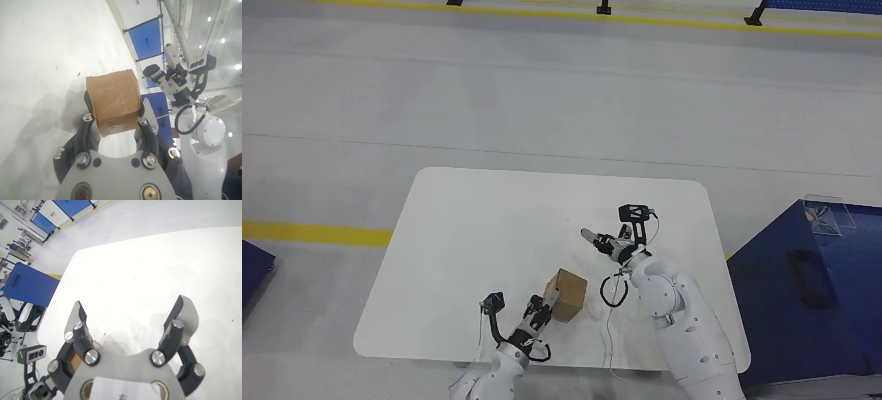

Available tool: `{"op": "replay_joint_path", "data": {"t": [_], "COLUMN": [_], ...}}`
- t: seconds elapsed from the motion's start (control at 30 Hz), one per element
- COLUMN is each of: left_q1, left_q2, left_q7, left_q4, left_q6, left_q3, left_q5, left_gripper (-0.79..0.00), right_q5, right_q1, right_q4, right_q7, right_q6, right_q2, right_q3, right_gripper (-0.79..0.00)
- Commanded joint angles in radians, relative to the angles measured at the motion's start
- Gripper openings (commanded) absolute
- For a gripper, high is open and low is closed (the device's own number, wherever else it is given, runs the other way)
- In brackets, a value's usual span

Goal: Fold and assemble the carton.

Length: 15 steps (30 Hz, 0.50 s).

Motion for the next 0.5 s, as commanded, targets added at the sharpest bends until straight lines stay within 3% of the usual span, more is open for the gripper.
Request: {"op": "replay_joint_path", "data": {"t": [0.0, 0.1, 0.27, 0.3, 0.37, 0.4, 0.47], "left_q1": [0.002, 0.011, 0.076, 0.085, 0.084, 0.077, 0.063], "left_q2": [0.003, 0.008, 0.017, 0.017, 0.02, 0.021, 0.023], "left_q7": [0.02, 0.039, 0.289, 0.325, 0.348, 0.357, 0.383], "left_q4": [-0.004, -0.033, -0.146, -0.163, -0.181, -0.184, -0.168], "left_q6": [0.027, 0.04, 0.102, 0.128, 0.188, 0.228, 0.34], "left_q3": [-0.003, -0.014, 0.008, 0.029, 0.081, 0.106, 0.16], "left_q5": [0.045, 0.078, 0.387, 0.471, 0.678, 0.784, 1.035], "left_gripper": [0.0, 0.0, 0.0, -0.102, -0.659, -0.785, -0.785], "right_q5": [0.0, 0.0, 0.0, 0.0, 0.0, 0.0, 0.0], "right_q1": [0.0, 0.0, 0.0, 0.0, 0.0, 0.0, 0.0], "right_q4": [0.0, 0.0, 0.0, 0.0, 0.0, 0.0, 0.0], "right_q7": [0.0, 0.0, 0.0, 0.0, 0.0, 0.0, 0.0], "right_q6": [0.0, 0.0, 0.0, 0.0, 0.0, 0.0, 0.0], "right_q2": [0.0, 0.0, 0.0, 0.0, 0.0, 0.0, 0.0], "right_q3": [0.0, 0.0, 0.0, 0.0, 0.0, 0.0, 0.0], "right_gripper": [0.0, 0.0, 0.0, 0.0, 0.0, 0.0, 0.0]}}
